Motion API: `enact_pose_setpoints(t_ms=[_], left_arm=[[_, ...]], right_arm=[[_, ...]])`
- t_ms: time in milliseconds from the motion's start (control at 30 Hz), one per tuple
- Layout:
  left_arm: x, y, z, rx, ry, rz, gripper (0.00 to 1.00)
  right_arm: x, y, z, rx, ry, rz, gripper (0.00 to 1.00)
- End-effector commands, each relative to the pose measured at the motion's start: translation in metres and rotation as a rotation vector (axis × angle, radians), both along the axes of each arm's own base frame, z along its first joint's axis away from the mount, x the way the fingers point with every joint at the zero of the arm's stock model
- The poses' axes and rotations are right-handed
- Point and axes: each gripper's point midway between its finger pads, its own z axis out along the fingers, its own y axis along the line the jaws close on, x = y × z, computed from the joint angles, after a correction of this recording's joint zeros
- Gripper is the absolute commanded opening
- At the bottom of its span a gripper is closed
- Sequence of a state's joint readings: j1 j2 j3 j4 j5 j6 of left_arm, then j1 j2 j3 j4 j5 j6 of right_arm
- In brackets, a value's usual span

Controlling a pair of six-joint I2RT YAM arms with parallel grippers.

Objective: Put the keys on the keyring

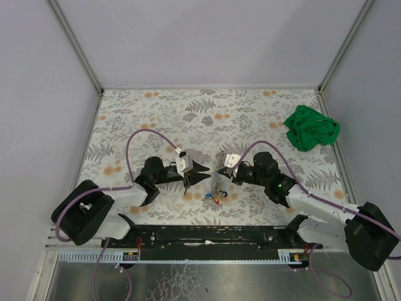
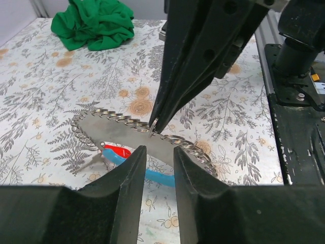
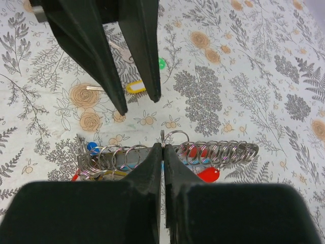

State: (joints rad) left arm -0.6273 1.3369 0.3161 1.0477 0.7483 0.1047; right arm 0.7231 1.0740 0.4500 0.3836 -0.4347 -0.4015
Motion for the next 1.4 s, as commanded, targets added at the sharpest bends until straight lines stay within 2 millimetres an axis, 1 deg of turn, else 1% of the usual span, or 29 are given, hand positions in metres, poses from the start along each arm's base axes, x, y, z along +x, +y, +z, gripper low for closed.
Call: enact_pose_setpoints(t_ms=[0,67,300,633,833,967,1133,1367], left_arm=[[0.014,-0.002,0.007,-0.046,0.008,0.058,0.27],[0.011,-0.003,0.007,-0.056,0.021,0.033,0.24],[0.009,-0.009,0.004,-0.075,0.045,-0.01,0.2],[0.011,-0.011,0.005,-0.085,0.05,-0.02,0.19],[0.01,-0.011,0.005,-0.085,0.053,-0.034,0.16],[0.008,-0.01,0.004,-0.082,0.05,-0.043,0.16],[0.01,0.001,0.003,-0.078,0.033,-0.019,0.17],[0.009,-0.001,0.002,-0.074,0.052,-0.041,0.16]], right_arm=[[0.009,0.019,0.052,0.126,-0.131,0.065,0.0],[0.009,0.02,0.053,0.136,-0.134,0.071,0.0],[0.006,0.025,0.053,0.16,-0.123,0.099,0.0],[0.003,0.029,0.049,0.162,-0.11,0.132,0.01],[0.0,0.031,0.049,0.166,-0.104,0.148,0.01],[0.001,0.029,0.048,0.161,-0.105,0.138,0.01],[0.003,0.024,0.048,0.155,-0.119,0.116,0.01],[0.002,0.025,0.049,0.156,-0.119,0.118,0.01]])
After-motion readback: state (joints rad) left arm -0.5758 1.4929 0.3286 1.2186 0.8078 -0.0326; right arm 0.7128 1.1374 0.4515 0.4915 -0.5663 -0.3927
